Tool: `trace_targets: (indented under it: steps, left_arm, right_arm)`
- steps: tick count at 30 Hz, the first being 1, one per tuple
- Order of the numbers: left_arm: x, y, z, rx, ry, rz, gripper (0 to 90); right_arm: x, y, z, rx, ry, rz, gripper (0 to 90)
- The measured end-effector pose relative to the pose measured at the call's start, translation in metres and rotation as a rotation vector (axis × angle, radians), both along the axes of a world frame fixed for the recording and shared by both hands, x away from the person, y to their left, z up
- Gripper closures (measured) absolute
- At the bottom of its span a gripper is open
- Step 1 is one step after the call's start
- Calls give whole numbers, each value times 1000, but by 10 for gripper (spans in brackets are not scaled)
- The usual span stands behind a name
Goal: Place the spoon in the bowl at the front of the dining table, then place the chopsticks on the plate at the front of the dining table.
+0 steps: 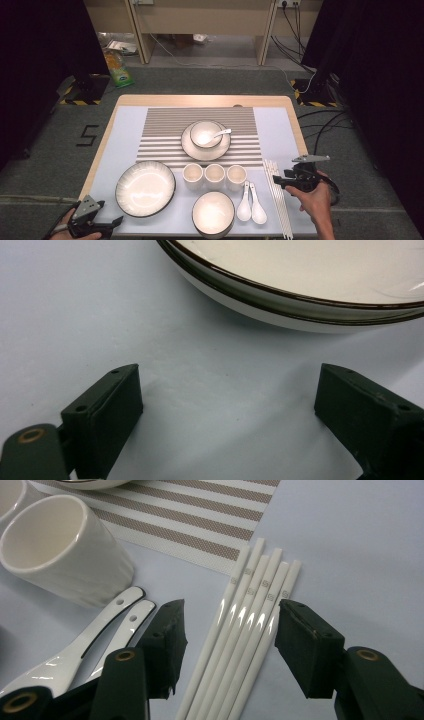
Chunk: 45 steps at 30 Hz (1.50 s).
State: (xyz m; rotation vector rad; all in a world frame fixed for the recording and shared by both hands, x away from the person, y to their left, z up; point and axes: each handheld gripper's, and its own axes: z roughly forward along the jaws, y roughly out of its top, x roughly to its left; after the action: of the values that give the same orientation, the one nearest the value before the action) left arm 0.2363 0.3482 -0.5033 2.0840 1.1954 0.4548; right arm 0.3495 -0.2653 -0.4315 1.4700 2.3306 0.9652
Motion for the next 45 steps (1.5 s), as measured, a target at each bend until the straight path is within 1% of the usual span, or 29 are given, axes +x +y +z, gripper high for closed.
trace_targets:
  steps: [8,9,13,17,19,29,37,45]
  left_arm:
    - [0,0,0,1,0,1,105]
    - [0,0,0,1,0,1,105]
    - [0,0,0,0,-1,1,105]
    - [0,0,0,0,-1,1,105]
    - [0,0,0,0,-1,1,105]
    - [0,0,0,2,0,0,105]
    - [0,0,0,3,0,1,105]
    - [-1,0,0,4,-4,1,105]
  right_arm:
    - [-5,-7,-6,-10,14,-13,456]
    - [-5,-8,-7,-12,11,-12,456]
    - [-7,-11,-12,-30,30,-25,457]
    - [-8,-12,-14,-35,37,-31,457]
    - [-8,-13,-14,-46,37,-32,457]
    - [-12,-17,-19,-38,41,-42,457]
    - [-13,-18,-22,-48,54,-41,457]
    - [-14,-16,-23,-64,61,-41,458]
